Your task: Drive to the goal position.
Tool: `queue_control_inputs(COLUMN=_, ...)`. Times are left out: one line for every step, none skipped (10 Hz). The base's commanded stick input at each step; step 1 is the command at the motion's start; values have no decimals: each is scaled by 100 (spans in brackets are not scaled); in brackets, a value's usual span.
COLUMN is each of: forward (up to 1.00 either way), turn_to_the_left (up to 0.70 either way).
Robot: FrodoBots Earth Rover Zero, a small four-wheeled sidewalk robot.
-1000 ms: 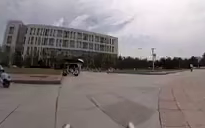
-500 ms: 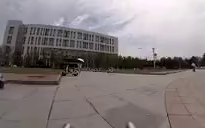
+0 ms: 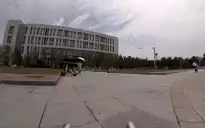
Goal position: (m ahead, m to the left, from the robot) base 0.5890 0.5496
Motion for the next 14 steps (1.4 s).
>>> queue_control_inputs(forward=45, turn_to_the_left=0)
queue_control_inputs(forward=45, turn_to_the_left=0)
queue_control_inputs(forward=45, turn_to_the_left=0)
queue_control_inputs(forward=45, turn_to_the_left=0)
queue_control_inputs(forward=45, turn_to_the_left=0)
queue_control_inputs(forward=45, turn_to_the_left=0)
queue_control_inputs(forward=45, turn_to_the_left=0)
queue_control_inputs(forward=45, turn_to_the_left=0)
queue_control_inputs(forward=45, turn_to_the_left=0)
queue_control_inputs(forward=45, turn_to_the_left=0)
queue_control_inputs(forward=45, turn_to_the_left=0)
queue_control_inputs(forward=45, turn_to_the_left=0)
queue_control_inputs(forward=45, turn_to_the_left=0)
queue_control_inputs(forward=45, turn_to_the_left=0)
